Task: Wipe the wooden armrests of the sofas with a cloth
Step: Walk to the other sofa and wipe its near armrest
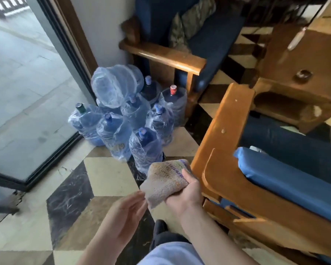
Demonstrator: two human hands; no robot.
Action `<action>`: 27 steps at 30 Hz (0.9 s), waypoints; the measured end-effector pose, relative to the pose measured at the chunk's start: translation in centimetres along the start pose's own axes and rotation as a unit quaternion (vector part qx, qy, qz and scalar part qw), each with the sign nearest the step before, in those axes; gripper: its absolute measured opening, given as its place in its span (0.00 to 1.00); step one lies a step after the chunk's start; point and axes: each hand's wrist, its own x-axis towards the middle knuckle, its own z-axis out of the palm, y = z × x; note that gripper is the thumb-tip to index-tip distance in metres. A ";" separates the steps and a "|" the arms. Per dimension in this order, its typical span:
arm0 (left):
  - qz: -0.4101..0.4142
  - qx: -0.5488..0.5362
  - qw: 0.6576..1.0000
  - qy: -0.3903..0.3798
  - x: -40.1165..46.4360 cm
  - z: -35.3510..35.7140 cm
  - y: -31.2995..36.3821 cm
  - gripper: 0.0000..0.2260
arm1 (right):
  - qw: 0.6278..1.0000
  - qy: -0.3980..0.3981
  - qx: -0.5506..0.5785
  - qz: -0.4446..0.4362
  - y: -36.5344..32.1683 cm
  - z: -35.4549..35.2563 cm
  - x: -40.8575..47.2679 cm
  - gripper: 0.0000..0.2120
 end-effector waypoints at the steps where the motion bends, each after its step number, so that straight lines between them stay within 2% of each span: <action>1: 0.000 0.041 0.999 0.016 2.0 0.9 1.8 0.06 | 1.000 -0.001 0.000 -0.004 -0.5 1.8 1.6 0.15; 3: 0.020 0.107 0.993 0.039 4.8 3.0 4.1 0.08 | 1.000 0.010 0.000 -0.025 -1.8 4.2 3.4 0.14; 6: 0.075 0.183 0.980 0.021 9.0 5.8 7.5 0.14 | 0.997 -0.010 0.034 -0.065 -3.9 7.0 5.8 0.16; 9: 0.096 0.210 0.972 0.043 13.4 8.0 10.2 0.27 | 0.993 -0.001 0.064 -0.097 -5.7 9.1 7.9 0.13; 11: 0.080 0.218 0.972 0.035 16.5 9.6 11.9 0.31 | 0.988 0.018 0.085 -0.124 -6.8 10.0 9.8 0.15; 20: -0.011 0.238 0.966 -0.100 28.1 17.5 18.6 0.22 | 0.930 0.170 0.226 -0.236 -11.3 14.9 15.9 0.14; 24: -0.049 0.278 0.949 -0.137 32.2 21.9 18.5 0.14 | 0.890 0.198 0.292 -0.290 -12.9 14.7 16.8 0.14; 27: -0.065 0.315 0.931 -0.170 33.8 24.2 16.9 0.13 | 0.871 0.218 0.341 -0.279 -14.3 13.3 17.0 0.11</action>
